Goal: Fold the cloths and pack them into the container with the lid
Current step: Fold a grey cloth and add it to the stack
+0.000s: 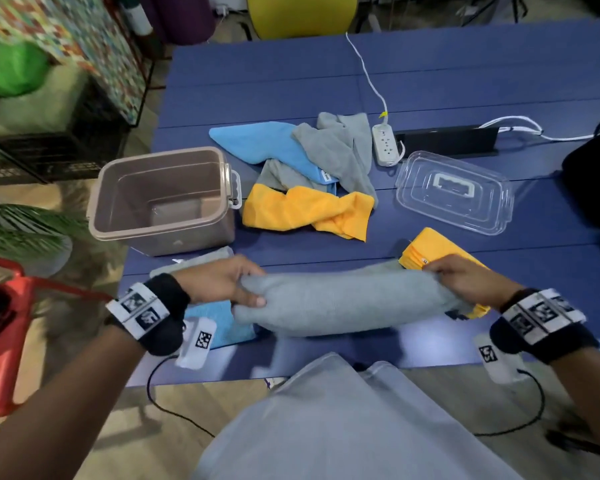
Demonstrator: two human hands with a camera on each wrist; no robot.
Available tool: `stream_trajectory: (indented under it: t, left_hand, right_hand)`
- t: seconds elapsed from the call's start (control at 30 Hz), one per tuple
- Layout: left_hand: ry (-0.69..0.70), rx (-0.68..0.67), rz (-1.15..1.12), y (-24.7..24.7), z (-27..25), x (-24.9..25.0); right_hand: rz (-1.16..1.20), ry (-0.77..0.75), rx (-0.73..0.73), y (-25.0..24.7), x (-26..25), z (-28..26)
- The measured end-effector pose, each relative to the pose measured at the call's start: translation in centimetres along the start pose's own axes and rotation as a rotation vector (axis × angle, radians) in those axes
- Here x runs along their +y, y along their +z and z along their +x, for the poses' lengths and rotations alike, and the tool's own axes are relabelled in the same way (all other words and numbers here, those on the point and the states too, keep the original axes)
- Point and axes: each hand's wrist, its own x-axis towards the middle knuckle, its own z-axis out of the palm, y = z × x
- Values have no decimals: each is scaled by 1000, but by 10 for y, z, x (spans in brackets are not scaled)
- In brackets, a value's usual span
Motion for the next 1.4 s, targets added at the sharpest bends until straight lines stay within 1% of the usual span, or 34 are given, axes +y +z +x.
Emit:
stream_trajectory:
  t: [0.03, 0.1, 0.17, 0.2, 0.27, 0.3, 0.33, 0.37, 0.4, 0.5, 0.57, 0.63, 0.73, 0.8, 0.87, 0.9, 0.97, 1.03, 1.1, 1.17, 1.23, 1.3, 1.4]
  left_hand:
    - [45, 60, -25, -9, -3, 10]
    - [142, 245, -58, -28, -3, 27]
    - [237, 495, -36, -43, 8, 34]
    - [257, 626, 24, -49, 17, 36]
    - [217, 873, 223, -56, 38, 29]
    - [171, 960, 325, -59, 48, 23]
    - [108, 1015, 403, -60, 56, 19]
    - [66, 1041, 460, -61, 65, 12]
    - [26, 1042, 499, -62, 72, 6]
    - [-7, 936, 585, -59, 87, -10]
    - [-44, 887, 642, -55, 91, -23]
    - [-100, 854, 682, -53, 92, -34]
    - [-187, 816, 713, -48, 88, -43]
    - [-215, 783, 697, -44, 86, -46]
    - [-216, 746, 645, -38, 84, -50]
    - [-205, 729, 601, -34, 85, -52]
    - [-182, 684, 479, -26, 87, -54]
    - [-178, 641, 417, -19, 92, -58]
    - [-192, 568, 378, -11, 98, -61]
    - [-190, 488, 335, 0, 104, -61]
    - [-192, 415, 368, 11, 111, -62]
    - [-187, 332, 458, 21, 118, -62]
    - [-204, 232, 560, 34, 127, -65]
  right_hand:
    - [39, -53, 60, -12, -15, -4]
    - [129, -155, 170, -30, -39, -9]
    - [110, -248, 267, -40, -55, -3]
    - [45, -280, 330, -42, -60, 3]
    - [-132, -307, 473, -42, -56, 22]
    - [-190, -298, 538, -41, -50, 34]
    - [-207, -279, 589, -40, -44, 46]
    - [-211, -259, 621, -38, -37, 58]
    - [-215, -240, 638, -36, -33, 68]
    - [-289, -160, 624, -28, -23, 89]
    - [-295, -94, 590, -20, -18, 95]
    - [-287, -68, 591, -11, -11, 96]
    - [-265, -76, 614, 1, -3, 97]
    - [-248, -109, 631, 8, -1, 97]
    - [-222, -152, 616, 19, 1, 93]
    - [-215, -168, 598, 27, 2, 90]
    - [-209, -151, 535, 44, 9, 84]
    - [-184, -104, 412, 63, 20, 79]
    - [-142, -89, 269, 81, 34, 74]
    - [-104, -49, 210, 95, 47, 69]
    - [-80, 11, 207, 103, 63, 67]
    - [-68, 43, 233, 106, 77, 65]
    - [-88, 63, 337, 109, 94, 64]
